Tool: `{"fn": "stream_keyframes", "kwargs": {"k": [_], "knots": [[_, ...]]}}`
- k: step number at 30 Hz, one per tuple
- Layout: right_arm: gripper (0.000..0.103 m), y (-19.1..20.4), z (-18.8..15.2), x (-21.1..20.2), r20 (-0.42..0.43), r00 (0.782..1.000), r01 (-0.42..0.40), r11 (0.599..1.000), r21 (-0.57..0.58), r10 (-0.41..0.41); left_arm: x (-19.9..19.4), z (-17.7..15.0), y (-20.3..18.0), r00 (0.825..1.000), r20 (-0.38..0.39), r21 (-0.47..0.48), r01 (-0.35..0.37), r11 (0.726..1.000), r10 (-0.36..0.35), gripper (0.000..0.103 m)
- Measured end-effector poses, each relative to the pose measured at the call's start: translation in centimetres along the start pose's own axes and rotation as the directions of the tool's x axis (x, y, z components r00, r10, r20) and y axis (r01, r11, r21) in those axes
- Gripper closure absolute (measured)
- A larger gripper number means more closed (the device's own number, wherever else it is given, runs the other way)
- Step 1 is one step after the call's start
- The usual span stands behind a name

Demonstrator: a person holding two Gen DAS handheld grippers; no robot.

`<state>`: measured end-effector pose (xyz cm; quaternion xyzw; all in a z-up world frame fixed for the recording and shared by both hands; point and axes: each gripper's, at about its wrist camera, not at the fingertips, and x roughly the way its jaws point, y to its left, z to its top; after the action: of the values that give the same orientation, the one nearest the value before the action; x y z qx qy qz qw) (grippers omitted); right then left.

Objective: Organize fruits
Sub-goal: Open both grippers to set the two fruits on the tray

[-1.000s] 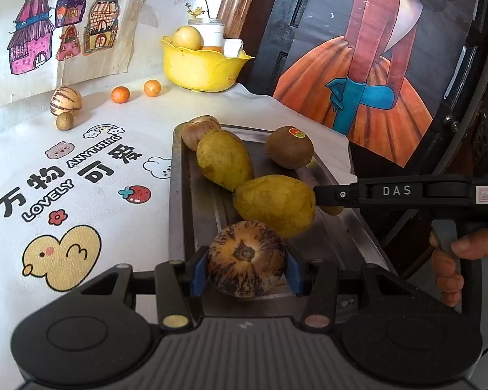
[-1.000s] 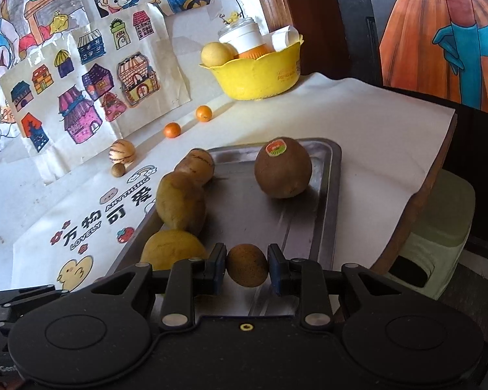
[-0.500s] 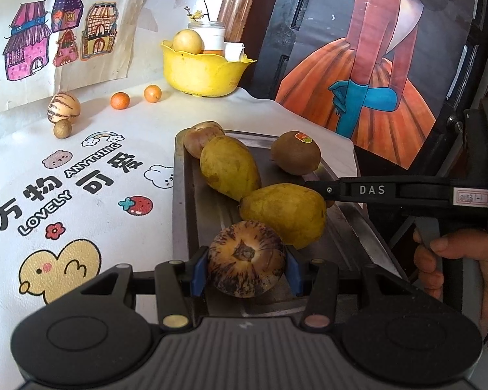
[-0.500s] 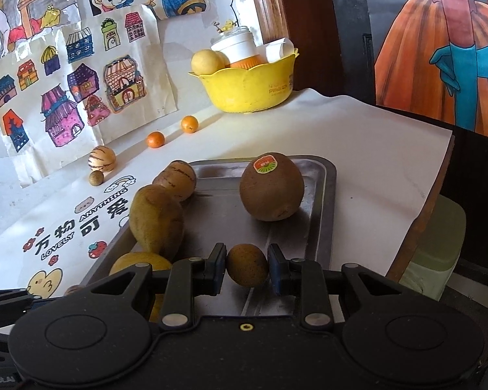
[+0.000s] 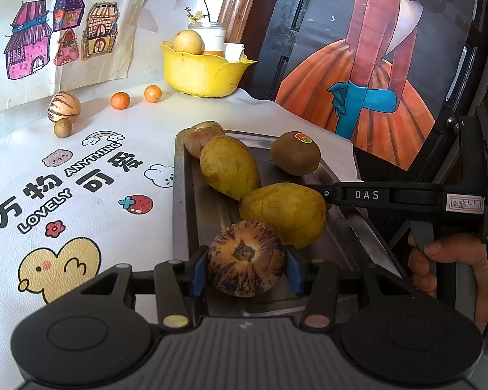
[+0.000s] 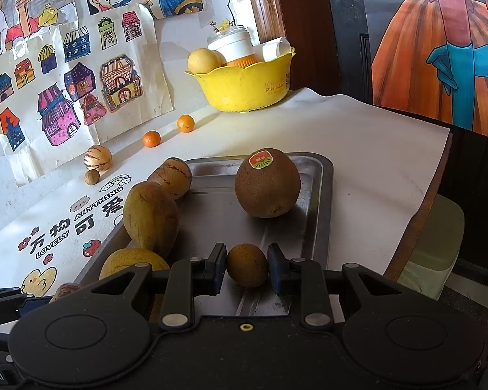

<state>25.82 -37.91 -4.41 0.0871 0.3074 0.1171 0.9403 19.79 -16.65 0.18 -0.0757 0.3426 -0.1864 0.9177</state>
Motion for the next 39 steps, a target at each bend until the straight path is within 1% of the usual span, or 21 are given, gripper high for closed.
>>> {"fn": "stream_keyframes", "kwargs": {"k": [5,10,14,21,28,30,34,36,39], "knots": [[0.072,0.1,0.0,-0.1,0.0,1.0,0.002,1.0,-0.003,-0.002,0.0,0.0,0.0,1.0,-0.007,0.002,-0.005,1.0,0.005,0.049],[0.064,0.4,-0.2,-0.4,0.008,1.0,0.015,1.0,-0.024,-0.015,0.0,0.0,-0.1,1.0,-0.014,-0.004,-0.008,1.0,0.008,0.048],[0.057,0.5,-0.3,-0.9,0.021,1.0,0.021,0.999,-0.032,-0.02,-0.3,0.1,-0.2,1.0,-0.012,-0.008,0.0,1.0,0.0,0.042],[0.04,0.4,0.0,-2.8,0.062,0.998,0.026,0.999,-0.028,-0.024,-2.0,-0.3,-0.4,1.0,0.024,-0.009,0.0,1.0,0.0,0.027],[0.025,0.6,-0.2,-5.3,0.105,0.994,0.042,0.999,-0.023,-0.039,-4.4,-0.7,0.2,0.998,0.068,-0.055,-0.004,0.998,0.008,0.019],[0.02,0.8,-0.4,-6.1,0.117,0.992,0.047,0.999,-0.025,-0.044,-5.1,-0.8,0.5,0.997,0.082,-0.075,-0.008,0.997,0.014,0.016],[0.013,1.4,-0.8,-7.8,0.141,0.989,0.055,0.998,-0.025,-0.051,-6.8,-1.1,1.0,0.992,0.117,-0.103,-0.024,0.994,0.037,0.01],[0.009,1.8,-1.2,-8.6,0.151,0.987,0.058,0.998,-0.028,-0.053,-7.6,-1.3,1.3,0.989,0.136,-0.114,-0.037,0.993,0.052,0.004],[0.003,2.5,-1.8,-9.8,0.169,0.984,0.065,0.997,-0.038,-0.058,-8.8,-1.7,1.7,0.985,0.156,-0.131,-0.051,0.99,0.071,0.001]]}}
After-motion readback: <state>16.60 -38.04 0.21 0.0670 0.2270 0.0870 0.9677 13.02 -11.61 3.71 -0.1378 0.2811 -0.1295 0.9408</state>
